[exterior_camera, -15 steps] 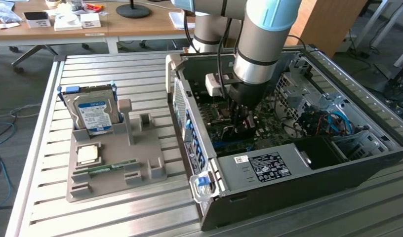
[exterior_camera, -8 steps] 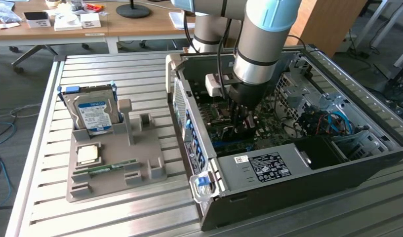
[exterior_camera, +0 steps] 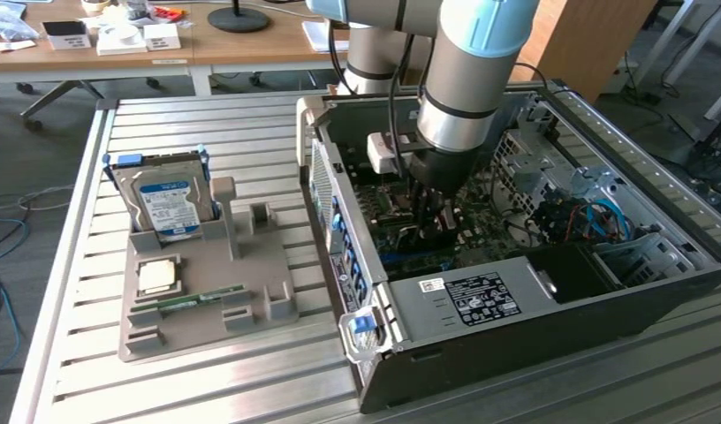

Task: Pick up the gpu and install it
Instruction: 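Insert the gpu into the slot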

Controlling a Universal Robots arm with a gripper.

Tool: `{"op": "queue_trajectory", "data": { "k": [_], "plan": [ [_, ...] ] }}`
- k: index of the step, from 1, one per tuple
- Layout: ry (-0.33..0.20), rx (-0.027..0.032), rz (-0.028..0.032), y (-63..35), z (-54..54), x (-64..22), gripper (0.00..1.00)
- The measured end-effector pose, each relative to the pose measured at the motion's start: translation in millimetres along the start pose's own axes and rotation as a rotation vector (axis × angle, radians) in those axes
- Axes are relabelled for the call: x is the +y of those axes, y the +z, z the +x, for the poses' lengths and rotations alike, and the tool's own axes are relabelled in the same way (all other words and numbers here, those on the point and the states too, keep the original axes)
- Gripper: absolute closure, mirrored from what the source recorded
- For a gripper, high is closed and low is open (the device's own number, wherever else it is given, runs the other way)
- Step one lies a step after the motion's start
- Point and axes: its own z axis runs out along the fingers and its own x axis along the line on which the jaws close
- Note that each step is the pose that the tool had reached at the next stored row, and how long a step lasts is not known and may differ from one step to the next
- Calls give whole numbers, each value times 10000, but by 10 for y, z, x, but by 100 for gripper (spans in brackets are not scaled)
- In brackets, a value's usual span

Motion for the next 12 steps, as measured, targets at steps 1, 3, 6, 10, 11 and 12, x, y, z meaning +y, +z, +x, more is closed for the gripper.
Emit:
{"op": "queue_trajectory", "data": {
  "k": [1, 3, 6, 10, 11, 12],
  "plan": [
    [0, 1, 0, 1, 1, 0, 73],
    [-1, 3, 0, 6, 3, 1, 73],
    [-2, 2, 0, 11, 2, 0, 73],
    [-3, -3, 2, 15, 5, 1, 73],
    [-4, -9, 4, 18, 8, 3, 73],
    [-5, -12, 5, 20, 10, 4, 73]
  ]
}}
